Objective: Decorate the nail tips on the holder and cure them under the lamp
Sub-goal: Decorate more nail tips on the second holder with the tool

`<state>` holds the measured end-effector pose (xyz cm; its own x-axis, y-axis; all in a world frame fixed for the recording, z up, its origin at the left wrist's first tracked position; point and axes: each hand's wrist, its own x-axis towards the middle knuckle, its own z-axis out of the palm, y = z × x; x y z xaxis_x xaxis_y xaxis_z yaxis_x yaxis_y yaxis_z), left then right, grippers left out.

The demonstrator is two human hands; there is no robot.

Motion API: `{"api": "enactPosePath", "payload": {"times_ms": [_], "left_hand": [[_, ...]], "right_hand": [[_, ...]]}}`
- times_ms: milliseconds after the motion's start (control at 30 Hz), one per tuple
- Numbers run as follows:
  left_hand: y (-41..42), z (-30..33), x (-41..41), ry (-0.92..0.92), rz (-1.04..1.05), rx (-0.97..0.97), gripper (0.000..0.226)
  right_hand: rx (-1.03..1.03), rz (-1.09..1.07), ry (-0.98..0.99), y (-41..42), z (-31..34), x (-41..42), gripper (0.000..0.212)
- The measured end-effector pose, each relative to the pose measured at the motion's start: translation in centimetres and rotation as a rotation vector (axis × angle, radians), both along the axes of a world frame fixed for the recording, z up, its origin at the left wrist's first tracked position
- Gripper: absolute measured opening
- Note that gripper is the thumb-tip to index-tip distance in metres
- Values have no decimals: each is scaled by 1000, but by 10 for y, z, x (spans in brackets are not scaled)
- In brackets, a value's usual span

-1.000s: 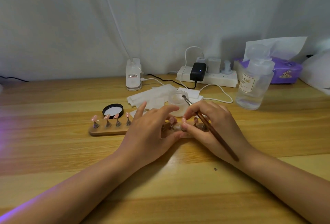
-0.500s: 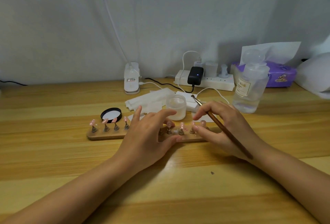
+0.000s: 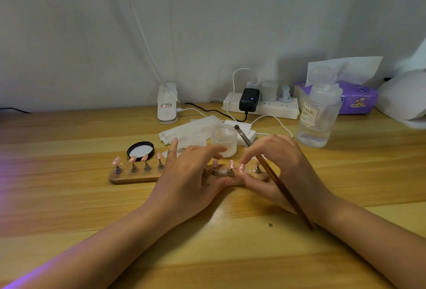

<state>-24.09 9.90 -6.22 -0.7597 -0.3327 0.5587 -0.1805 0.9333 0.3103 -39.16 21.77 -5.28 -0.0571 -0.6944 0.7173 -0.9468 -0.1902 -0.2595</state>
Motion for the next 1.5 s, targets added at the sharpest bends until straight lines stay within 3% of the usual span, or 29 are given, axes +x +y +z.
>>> {"api": "enactPosePath", "payload": {"times_ms": [200, 467, 567, 700, 833, 933, 1133, 1500], "left_hand": [[3, 4, 2, 85, -139, -68, 29], [-1, 6, 2, 251, -171, 5, 16], [-1, 7, 2, 341, -168, 60, 15], [0, 8, 2, 382, -152, 95, 14], [-1, 7, 2, 398, -132, 168, 16], [-2, 7, 1, 398, -125, 178, 24], [-3, 6, 1, 396, -118, 189, 17], [-1, 8, 3, 394, -111, 170, 11]], "right_hand": [[-102, 57, -149, -1, 0, 10, 16], [-105, 46, -159, 0, 1, 16, 27], [-81, 27, -295, 1, 4, 13, 28], [-91, 40, -538, 1, 7, 8, 8], [-114, 37, -715, 1, 19, 2, 36], [-48, 10, -827, -7, 29, -5, 46], [77, -46, -667, -42, 50, -20, 28], [309, -220, -292, -96, 44, -14, 44]]}}
